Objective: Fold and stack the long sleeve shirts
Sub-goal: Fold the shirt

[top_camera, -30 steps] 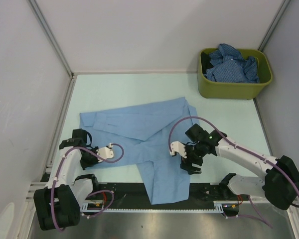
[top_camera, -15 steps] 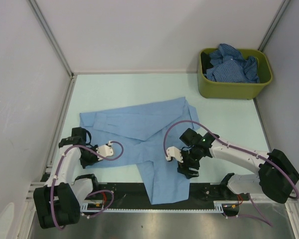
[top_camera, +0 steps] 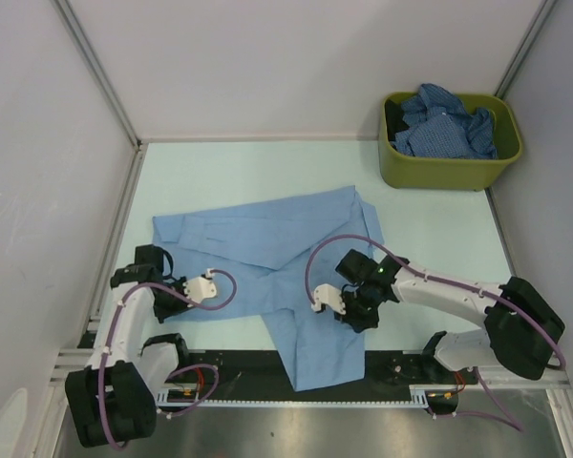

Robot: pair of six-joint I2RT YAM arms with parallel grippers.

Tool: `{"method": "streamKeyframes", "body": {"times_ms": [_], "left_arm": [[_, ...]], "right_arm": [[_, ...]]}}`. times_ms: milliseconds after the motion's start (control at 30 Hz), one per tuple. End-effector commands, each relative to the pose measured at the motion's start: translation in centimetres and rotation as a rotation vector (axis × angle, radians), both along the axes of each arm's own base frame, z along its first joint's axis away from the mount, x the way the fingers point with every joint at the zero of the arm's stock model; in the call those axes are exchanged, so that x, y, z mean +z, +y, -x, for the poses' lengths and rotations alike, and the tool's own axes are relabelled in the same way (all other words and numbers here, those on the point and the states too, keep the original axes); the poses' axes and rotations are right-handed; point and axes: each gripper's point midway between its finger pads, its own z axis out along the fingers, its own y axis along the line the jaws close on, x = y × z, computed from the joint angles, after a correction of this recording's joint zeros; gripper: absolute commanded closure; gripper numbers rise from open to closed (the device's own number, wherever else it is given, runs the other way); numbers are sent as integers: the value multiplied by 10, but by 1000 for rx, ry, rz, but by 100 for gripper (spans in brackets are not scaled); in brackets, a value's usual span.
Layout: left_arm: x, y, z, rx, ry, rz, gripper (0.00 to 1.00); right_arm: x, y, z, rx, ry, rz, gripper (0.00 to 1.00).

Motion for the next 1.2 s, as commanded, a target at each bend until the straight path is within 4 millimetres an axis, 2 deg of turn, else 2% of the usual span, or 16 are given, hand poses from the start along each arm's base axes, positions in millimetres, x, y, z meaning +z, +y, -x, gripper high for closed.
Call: {"method": "streamKeyframes", "body": {"times_ms": [0,167,233,267,333,367,467,500,533,600,633,767,833,867,933,1167], "left_arm": [[15,-2,-9,13,-54,35,99],[33,8,-27,67,-78,64,100],[38,12,-33,97,-76,81,100],[46,12,-42,115,-100,96,100],[51,12,-54,133,-104,119,100],[61,12,-64,151,-130,135,100],[69,17,-87,186,-150,146,99],[70,19,-92,192,-151,145,99],[66,22,-99,198,-136,146,99],[70,29,-114,220,-153,136,99],[64,31,-118,229,-133,139,99],[59,40,-134,252,-126,122,99],[55,43,-142,269,-132,121,98],[54,44,-144,275,-130,123,97],[49,45,-149,290,-120,128,95],[36,46,-162,339,-98,151,91]], "right_arm": [[45,15,-41,-74,-109,-97,100],[91,20,-80,-114,-221,-181,100],[95,15,-95,-145,-222,-180,100],[105,17,-105,-149,-242,-196,100],[106,15,-123,-162,-257,-187,100],[118,19,-136,-168,-288,-207,100],[122,26,-166,-189,-297,-211,100],[137,32,-181,-194,-329,-237,100],[126,33,-191,-196,-306,-219,100],[136,41,-212,-195,-339,-235,100],[125,43,-223,-197,-326,-212,100],[129,47,-269,-241,-359,-220,100],[139,52,-286,-252,-387,-237,100],[131,55,-292,-261,-376,-230,100],[129,57,-301,-268,-381,-227,100],[97,57,-308,-304,-341,-173,100]]}}
